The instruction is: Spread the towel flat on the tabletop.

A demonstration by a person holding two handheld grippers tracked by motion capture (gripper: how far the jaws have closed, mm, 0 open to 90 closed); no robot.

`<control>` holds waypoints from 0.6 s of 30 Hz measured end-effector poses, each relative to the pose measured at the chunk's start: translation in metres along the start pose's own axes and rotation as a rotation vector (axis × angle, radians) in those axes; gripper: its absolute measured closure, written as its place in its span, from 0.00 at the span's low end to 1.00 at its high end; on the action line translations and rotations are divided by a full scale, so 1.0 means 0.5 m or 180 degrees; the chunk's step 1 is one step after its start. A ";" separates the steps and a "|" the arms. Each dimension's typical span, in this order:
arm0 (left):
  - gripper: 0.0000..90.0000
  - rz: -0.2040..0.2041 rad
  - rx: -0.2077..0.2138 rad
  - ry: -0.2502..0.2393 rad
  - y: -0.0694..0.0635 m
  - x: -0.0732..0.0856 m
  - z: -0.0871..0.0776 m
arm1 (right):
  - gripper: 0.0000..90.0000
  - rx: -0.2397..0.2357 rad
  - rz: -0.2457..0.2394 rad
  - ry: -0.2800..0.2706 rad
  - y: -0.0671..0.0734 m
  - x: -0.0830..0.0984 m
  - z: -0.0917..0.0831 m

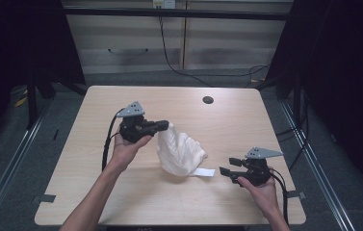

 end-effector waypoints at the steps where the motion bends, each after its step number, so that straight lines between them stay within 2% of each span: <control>1: 0.98 0.0062 -0.0031 -0.0037 0.001 -0.023 0.000 | 0.45 0.0002 0.0017 0.0002 0.000 0.000 0.000; 3: 0.98 0.0111 -0.0034 -0.0104 -0.001 -0.057 0.001 | 0.45 0.0001 0.0012 -0.0011 -0.002 0.000 0.000; 6: 0.98 0.0295 -0.0018 -0.0197 -0.011 -0.121 0.006 | 0.45 0.0008 0.0013 -0.0019 -0.002 -0.001 -0.002; 9: 0.97 0.0414 0.0077 -0.0358 -0.035 -0.178 0.001 | 0.45 0.0008 0.0025 -0.0017 -0.003 -0.001 -0.002; 11: 0.98 0.0535 0.0162 -0.0415 -0.061 -0.204 -0.006 | 0.44 0.0009 0.0022 -0.0013 -0.003 0.000 -0.002; 13: 0.97 0.0653 0.0237 -0.0377 -0.085 -0.200 -0.017 | 0.44 0.0004 -0.0001 -0.0013 -0.003 0.001 -0.002; 14: 0.97 0.0678 0.0283 -0.0334 -0.097 -0.184 -0.023 | 0.44 0.0007 0.0013 -0.0008 -0.002 0.001 -0.004; 16: 0.97 0.0697 0.0285 -0.0217 -0.103 -0.145 -0.032 | 0.44 0.0014 0.0013 -0.0017 -0.003 0.002 -0.006; 18: 0.97 0.0634 0.0306 -0.0100 -0.102 -0.093 -0.044 | 0.44 0.0025 0.0019 -0.0013 -0.004 0.002 -0.007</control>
Point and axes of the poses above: each handheld gripper's, and its own axes: z roughly forward along the jaws, x roughly out of its underside, y roughly to its left, the point moved 8 cm from there along z, roughly forward along the jaws, and after that the axes turned 10 degrees about -y, right-handed, at the moved point
